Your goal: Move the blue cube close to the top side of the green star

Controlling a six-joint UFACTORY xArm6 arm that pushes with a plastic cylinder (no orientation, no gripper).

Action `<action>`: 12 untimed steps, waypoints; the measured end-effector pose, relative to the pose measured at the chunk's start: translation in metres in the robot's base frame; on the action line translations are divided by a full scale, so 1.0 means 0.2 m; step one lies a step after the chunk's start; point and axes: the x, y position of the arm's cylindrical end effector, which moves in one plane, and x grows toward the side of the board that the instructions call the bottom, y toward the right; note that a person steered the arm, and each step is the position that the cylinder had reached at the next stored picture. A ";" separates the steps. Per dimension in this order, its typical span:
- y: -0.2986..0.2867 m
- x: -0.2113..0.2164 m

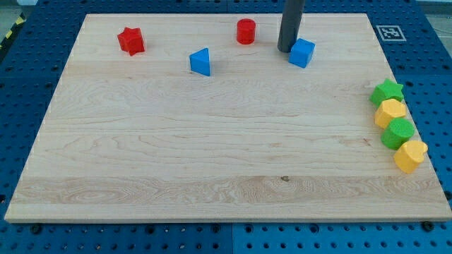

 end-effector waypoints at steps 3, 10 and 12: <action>0.18 -0.02; 0.19 0.10; 0.19 0.19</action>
